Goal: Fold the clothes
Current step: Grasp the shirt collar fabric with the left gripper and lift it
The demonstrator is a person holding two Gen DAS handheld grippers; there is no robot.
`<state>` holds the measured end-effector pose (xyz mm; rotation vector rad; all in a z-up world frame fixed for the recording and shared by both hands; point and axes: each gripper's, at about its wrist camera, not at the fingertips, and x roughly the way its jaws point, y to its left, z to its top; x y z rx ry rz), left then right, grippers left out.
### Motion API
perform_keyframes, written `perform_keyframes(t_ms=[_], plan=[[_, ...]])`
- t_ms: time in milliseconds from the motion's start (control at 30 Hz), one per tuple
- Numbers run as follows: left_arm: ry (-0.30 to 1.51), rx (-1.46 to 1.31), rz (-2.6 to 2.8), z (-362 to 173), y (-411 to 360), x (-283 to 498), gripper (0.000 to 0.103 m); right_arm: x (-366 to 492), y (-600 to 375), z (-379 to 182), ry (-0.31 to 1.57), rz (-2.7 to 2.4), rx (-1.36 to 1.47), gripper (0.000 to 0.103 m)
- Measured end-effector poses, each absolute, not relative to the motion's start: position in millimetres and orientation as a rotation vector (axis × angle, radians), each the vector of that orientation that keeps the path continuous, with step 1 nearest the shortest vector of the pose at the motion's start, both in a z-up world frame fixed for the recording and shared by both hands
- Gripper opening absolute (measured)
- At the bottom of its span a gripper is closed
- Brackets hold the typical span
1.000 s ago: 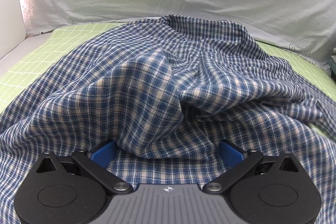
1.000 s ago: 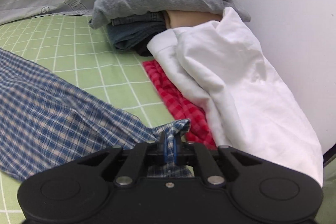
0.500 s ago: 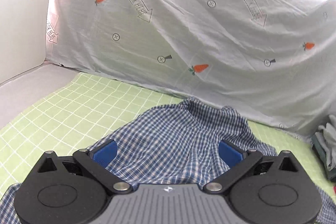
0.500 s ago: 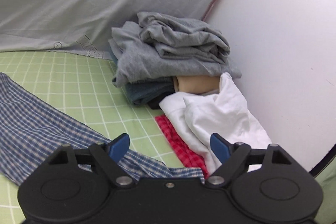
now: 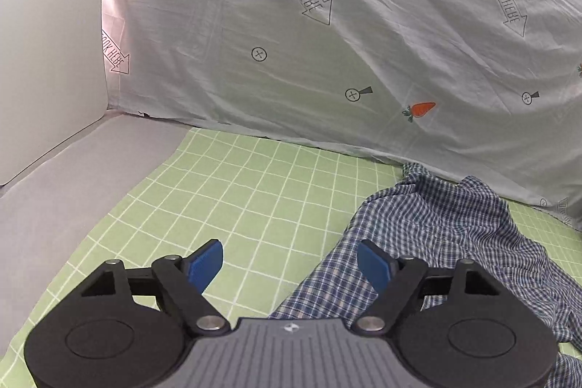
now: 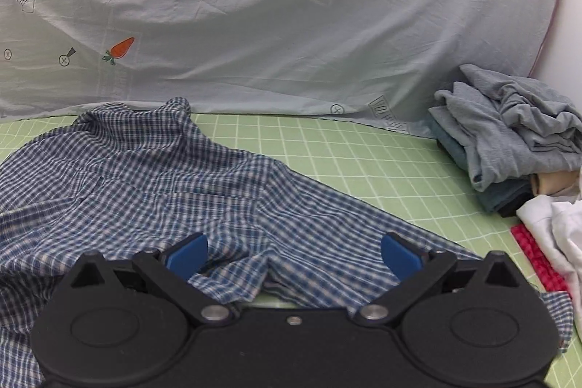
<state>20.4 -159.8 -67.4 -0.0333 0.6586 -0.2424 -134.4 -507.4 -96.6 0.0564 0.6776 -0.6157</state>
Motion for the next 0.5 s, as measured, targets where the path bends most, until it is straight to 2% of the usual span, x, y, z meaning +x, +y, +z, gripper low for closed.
perform_keyframes(t_ms=[400,433,500], plan=[[0.81,-0.074,-0.402,-114,-174,101,0.078,-25,-502,-126,0.799,-0.588,0.037,0.103],[0.824,-0.079,-0.423,-119,-178,106,0.077,-20,-503,-129,0.809,-0.59,0.04,0.103],[0.851,-0.09,-0.464,-127,-184,117,0.067,-12,-506,-134,0.827,-0.598,0.065,0.103]])
